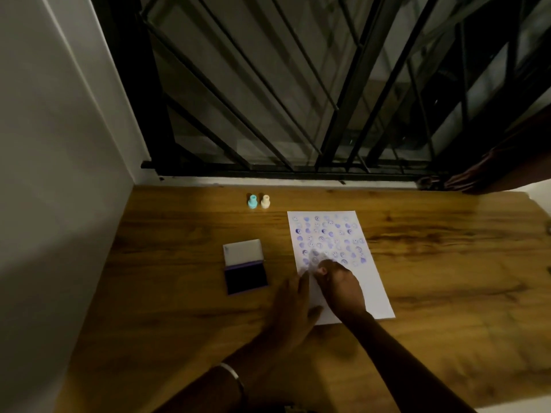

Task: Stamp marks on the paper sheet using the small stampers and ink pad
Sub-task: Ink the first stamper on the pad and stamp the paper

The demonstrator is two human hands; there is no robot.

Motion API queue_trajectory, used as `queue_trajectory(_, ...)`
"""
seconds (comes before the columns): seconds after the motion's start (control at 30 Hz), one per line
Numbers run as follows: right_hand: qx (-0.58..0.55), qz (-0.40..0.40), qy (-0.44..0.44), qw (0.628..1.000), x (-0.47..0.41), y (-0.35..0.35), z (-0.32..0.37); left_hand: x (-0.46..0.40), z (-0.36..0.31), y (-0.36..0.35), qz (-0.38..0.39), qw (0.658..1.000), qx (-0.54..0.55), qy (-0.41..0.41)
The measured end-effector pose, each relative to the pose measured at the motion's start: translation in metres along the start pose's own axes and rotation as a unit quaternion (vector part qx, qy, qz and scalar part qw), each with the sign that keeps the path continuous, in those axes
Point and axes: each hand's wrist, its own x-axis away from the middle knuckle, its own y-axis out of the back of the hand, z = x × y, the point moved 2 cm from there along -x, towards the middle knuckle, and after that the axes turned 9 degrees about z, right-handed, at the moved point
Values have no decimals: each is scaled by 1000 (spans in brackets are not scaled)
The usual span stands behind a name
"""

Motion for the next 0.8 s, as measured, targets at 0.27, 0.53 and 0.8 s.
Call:
queue_trajectory(0.27,1,-9,-8,1000,-4,-1,-2,3,14,-7,-21,999,-46,-9)
queue_trajectory(0.53,-1,-8,-5,1000,-11,-4,-5,2,14,-8,-4,998,-58,-3)
queue_trajectory(0.8,37,-13,-3,999,-20,-8,-9,1,15,-10,-6,998,-64,-2)
